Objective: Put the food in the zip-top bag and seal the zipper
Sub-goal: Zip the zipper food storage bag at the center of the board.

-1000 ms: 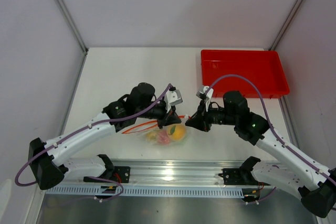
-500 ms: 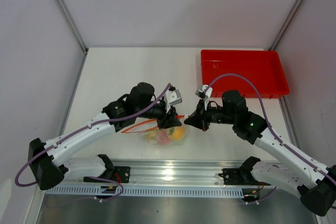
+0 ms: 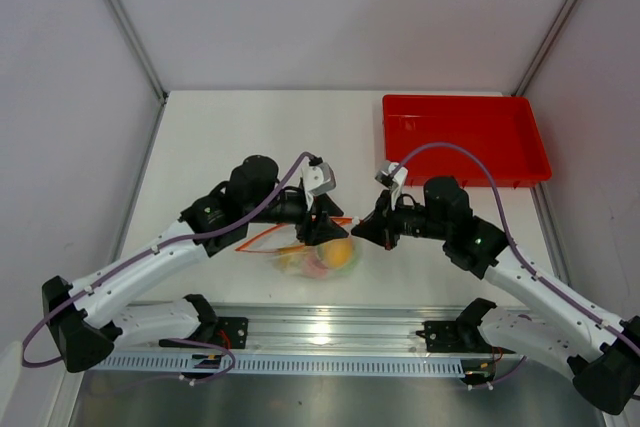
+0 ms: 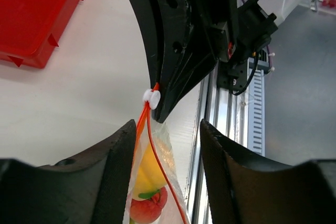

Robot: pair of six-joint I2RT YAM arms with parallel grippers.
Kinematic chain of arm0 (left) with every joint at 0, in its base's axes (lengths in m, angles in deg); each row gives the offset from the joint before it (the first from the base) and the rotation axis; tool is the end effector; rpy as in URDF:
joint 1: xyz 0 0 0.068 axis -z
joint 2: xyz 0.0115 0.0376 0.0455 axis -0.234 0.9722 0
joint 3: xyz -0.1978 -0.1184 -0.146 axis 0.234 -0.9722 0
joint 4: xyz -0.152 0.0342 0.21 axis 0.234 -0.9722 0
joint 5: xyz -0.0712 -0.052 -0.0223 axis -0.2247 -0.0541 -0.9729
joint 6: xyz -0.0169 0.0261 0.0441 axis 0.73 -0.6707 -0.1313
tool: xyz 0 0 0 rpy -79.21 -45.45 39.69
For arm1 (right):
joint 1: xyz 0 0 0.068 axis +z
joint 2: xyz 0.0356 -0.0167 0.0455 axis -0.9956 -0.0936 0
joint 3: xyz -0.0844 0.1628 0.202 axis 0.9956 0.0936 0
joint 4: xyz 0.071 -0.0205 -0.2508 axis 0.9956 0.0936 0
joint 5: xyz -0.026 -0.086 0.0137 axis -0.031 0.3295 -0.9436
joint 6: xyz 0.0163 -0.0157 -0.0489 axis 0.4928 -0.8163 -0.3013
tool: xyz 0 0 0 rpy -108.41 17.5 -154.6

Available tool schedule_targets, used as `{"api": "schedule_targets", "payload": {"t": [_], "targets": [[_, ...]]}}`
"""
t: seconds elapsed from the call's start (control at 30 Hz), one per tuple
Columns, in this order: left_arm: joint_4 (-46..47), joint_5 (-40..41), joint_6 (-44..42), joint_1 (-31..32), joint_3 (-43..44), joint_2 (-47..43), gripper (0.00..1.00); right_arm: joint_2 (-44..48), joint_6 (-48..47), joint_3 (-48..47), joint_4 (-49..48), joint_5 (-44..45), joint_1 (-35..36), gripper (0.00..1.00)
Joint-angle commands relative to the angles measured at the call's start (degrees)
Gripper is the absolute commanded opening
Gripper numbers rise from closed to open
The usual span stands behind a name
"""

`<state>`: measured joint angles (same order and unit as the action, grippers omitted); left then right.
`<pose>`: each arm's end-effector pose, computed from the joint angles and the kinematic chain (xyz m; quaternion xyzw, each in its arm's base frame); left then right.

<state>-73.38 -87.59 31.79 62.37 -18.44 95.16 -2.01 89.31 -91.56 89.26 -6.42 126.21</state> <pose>0.1439 -0.1935 0.3535 0.4770 0.6477 -0.4300 0.4099 0.1427 0.1510 0.3123 -0.3659 0.7114 0.4366 0.4116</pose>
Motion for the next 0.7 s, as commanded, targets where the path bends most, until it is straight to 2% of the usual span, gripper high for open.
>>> {"api": "schedule_targets", "payload": {"t": [0.0,0.2,0.3,0.43,0.67], "targets": [[4.31,-1.54,0.75,-0.68,1.19,-0.24,0.51,1.84,0.33,0.28,-3.51,-1.18,-0.19,0.0],[5.55,-7.77,0.75,-0.94,3.04,3.62,0.47,2.37,-0.9,-0.07,-3.07,-3.81,-0.19,0.0],[5.9,-12.59,0.75,-1.29,3.83,5.12,0.4,2.55,-1.61,-0.68,-2.29,-4.79,-0.19,0.0],[7.83,-17.34,0.66,-2.52,3.57,5.48,0.39,2.72,-2.22,-1.03,-1.75,-7.07,-0.27,0.0],[7.83,-19.3,2.33,-3.66,4.01,6.27,0.37,2.9,-2.49,-1.12,-1.49,-7.34,-0.27,0.0]]}}
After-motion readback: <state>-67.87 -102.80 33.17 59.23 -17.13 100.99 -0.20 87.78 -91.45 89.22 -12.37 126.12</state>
